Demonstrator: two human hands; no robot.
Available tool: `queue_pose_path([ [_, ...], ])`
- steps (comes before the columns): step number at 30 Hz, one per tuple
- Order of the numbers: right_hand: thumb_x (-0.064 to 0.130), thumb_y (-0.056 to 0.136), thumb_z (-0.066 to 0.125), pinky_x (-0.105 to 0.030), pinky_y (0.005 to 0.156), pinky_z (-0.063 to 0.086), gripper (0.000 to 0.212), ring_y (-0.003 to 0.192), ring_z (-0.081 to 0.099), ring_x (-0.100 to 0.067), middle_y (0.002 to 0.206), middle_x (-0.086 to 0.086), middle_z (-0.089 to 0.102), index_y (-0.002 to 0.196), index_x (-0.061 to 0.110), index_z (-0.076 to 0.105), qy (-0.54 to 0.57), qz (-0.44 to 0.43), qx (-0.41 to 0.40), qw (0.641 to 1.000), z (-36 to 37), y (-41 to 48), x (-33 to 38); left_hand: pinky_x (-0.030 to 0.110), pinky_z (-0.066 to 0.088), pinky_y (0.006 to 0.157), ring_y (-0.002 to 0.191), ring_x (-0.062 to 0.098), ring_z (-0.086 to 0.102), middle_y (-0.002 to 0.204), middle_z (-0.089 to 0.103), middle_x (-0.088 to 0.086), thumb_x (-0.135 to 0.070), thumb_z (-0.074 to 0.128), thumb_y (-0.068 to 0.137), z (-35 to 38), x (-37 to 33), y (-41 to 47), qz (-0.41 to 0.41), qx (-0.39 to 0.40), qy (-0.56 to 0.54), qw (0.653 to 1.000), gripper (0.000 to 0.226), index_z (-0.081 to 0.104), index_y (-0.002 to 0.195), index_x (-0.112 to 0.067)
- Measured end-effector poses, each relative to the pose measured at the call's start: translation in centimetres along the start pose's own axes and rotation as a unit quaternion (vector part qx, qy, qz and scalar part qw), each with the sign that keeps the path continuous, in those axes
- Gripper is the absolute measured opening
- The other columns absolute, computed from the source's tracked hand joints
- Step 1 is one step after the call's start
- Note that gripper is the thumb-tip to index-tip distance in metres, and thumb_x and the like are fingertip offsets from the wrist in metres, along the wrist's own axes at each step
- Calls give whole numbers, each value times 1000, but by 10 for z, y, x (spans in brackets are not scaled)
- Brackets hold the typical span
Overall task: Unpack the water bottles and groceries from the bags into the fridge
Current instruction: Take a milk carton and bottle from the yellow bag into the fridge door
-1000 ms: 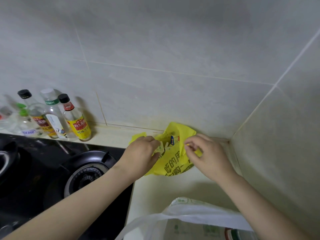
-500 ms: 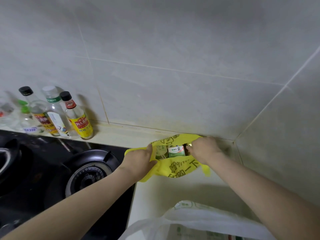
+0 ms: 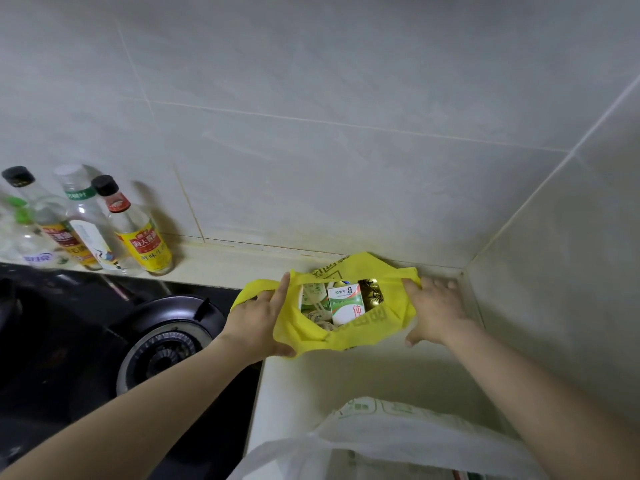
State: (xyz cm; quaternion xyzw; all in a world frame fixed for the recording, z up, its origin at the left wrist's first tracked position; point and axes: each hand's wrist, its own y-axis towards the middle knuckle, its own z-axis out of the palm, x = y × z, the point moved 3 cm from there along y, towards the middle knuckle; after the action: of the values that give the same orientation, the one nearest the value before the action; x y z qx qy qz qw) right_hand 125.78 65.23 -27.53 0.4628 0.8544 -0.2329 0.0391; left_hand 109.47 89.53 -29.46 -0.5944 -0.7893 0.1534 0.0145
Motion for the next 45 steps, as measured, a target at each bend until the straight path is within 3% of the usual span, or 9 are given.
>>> queue_pose_path([
  [3, 66, 54, 79, -41, 108, 31, 111, 130, 42, -28, 139, -7, 41, 145, 28, 29, 79, -9, 5, 997, 4, -3, -4, 32, 44, 91, 116, 22, 50, 132, 46, 0, -69, 68, 64, -10, -6, 2, 16, -29, 13, 999, 127, -14, 150, -25],
  [7, 67, 56, 77, -38, 107, 32, 100, 129, 42, -27, 139, -5, 41, 142, 35, 39, 141, -23, -26, 989, -5, -6, -5, 33, 44, 90, 114, 24, 49, 123, 52, -2, -67, 64, 67, -40, -30, -6, 59, -134, 49, 988, 99, 27, 147, -23],
  [12, 55, 60, 81, -31, 104, 34, 89, 127, 41, -22, 131, -1, 43, 139, 35, 46, 185, -33, -30, 982, -18, -15, -7, 33, 52, 66, 84, 25, 58, 90, 61, -1, -47, 60, 69, -63, -47, -9, 149, -239, -26, 959, 48, 65, 108, -18],
  [15, 37, 67, 84, -25, 92, 40, 77, 117, 48, -19, 123, -3, 47, 136, 29, 52, 262, -41, -35, 964, -26, -22, -12, 28, 48, 73, 88, 20, 59, 97, 61, -2, -38, 62, 81, -59, -58, 5, 137, -159, -113, 971, 33, 65, 108, -18],
  [19, 28, 77, 78, -20, 78, 32, 57, 112, 52, -20, 109, -2, 56, 130, 24, 57, 368, -40, -49, 928, -33, -33, -19, 22, 42, 74, 96, 16, 59, 110, 62, -2, -38, 63, 84, -40, -69, 36, 95, -59, -110, 988, 39, 61, 117, -17],
  [25, 28, 77, 78, -24, 74, 40, 50, 81, 53, -9, 100, 5, 58, 124, 24, 61, 439, -34, -90, 893, -32, -52, -26, 33, 47, 72, 92, 23, 56, 104, 60, 3, -47, 65, 80, -23, -82, 75, 49, -4, -84, 995, 41, 58, 103, -14],
  [29, 26, 76, 79, -22, 72, 40, 51, 79, 54, -7, 101, 4, 60, 124, 23, 61, 461, -20, -100, 881, -29, -55, -32, 31, 42, 62, 82, 20, 53, 92, 58, 1, -54, 68, 74, -20, -87, 98, 47, 15, -98, 994, 47, 59, 99, -15],
  [42, 24, 77, 78, -23, 74, 45, 50, 81, 57, -8, 100, 6, 62, 124, 25, 62, 474, 6, -98, 875, -19, -56, -40, 39, 52, 84, 98, 23, 57, 111, 60, 5, -46, 76, 73, 5, -84, 123, 30, 115, -101, 988, 56, 57, 114, -14],
  [45, 23, 76, 79, -25, 76, 47, 50, 81, 57, -8, 99, 6, 62, 123, 25, 62, 479, 10, -102, 872, -21, -58, -40, 35, 52, 75, 92, 23, 58, 106, 62, 5, -42, 76, 74, 6, -86, 121, 30, 113, -99, 988, 53, 59, 114, -12],
])
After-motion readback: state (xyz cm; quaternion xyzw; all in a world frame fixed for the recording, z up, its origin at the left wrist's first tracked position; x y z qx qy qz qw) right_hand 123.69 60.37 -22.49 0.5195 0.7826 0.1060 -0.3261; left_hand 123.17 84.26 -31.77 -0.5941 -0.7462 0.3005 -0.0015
